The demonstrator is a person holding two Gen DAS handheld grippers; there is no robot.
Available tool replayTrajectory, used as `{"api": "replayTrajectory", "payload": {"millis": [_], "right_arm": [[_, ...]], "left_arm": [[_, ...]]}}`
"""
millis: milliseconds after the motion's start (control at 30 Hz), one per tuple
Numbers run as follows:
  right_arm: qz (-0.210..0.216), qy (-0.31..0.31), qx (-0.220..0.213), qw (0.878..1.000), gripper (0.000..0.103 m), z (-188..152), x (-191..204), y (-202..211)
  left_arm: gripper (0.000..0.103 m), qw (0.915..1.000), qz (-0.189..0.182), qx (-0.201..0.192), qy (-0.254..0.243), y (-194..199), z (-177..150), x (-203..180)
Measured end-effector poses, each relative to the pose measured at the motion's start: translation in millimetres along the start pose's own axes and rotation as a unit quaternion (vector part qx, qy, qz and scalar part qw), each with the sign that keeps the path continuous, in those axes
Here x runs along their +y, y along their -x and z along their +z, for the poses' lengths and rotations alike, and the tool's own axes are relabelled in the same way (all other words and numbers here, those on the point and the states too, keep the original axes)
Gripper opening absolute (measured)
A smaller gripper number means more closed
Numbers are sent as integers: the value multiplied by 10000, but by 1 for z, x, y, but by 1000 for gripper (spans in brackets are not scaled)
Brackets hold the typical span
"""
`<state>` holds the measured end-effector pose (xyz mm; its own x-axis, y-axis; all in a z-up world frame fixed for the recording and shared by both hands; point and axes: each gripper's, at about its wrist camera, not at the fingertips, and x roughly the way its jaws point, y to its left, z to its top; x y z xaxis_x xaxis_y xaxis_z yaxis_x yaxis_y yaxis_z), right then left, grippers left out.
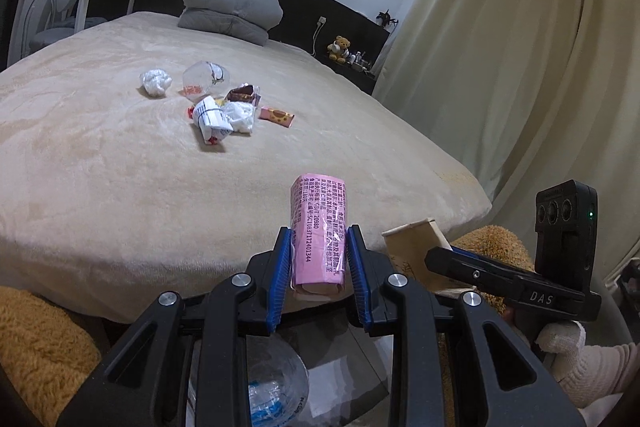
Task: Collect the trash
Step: 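Carry the pink tube with the left tool toward the floor trash bag, then open the left tool over the clear trash bag while the right tool drops the paper bag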
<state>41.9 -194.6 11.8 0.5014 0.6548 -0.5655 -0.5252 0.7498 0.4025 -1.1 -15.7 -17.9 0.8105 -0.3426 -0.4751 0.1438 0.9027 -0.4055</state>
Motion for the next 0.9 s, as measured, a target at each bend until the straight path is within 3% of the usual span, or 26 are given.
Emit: {"api": "replayTrajectory", "payload": {"millis": [233,433,500,667,900], "right_arm": [[-38,-363,317,9988,61,-4,-12,-15],[-68,-731,860,9936,61,-10,-25,-42],[-110,-850,1092,9903,61,-15,-29,-53],[-389,-1075,1737,9781,61,-30,-39,-84],[-524,-1813,2439,9513,61,-49,-66,-122]], "left_arm": [[27,9970,201,691,302,-28,-28,4],[28,9897,352,1222,651,-47,-39,18],[27,9840,250,1552,833,-59,-46,23],[28,9701,530,2186,916,-83,-64,30],[28,9458,831,2882,1246,-113,-85,49]]}}
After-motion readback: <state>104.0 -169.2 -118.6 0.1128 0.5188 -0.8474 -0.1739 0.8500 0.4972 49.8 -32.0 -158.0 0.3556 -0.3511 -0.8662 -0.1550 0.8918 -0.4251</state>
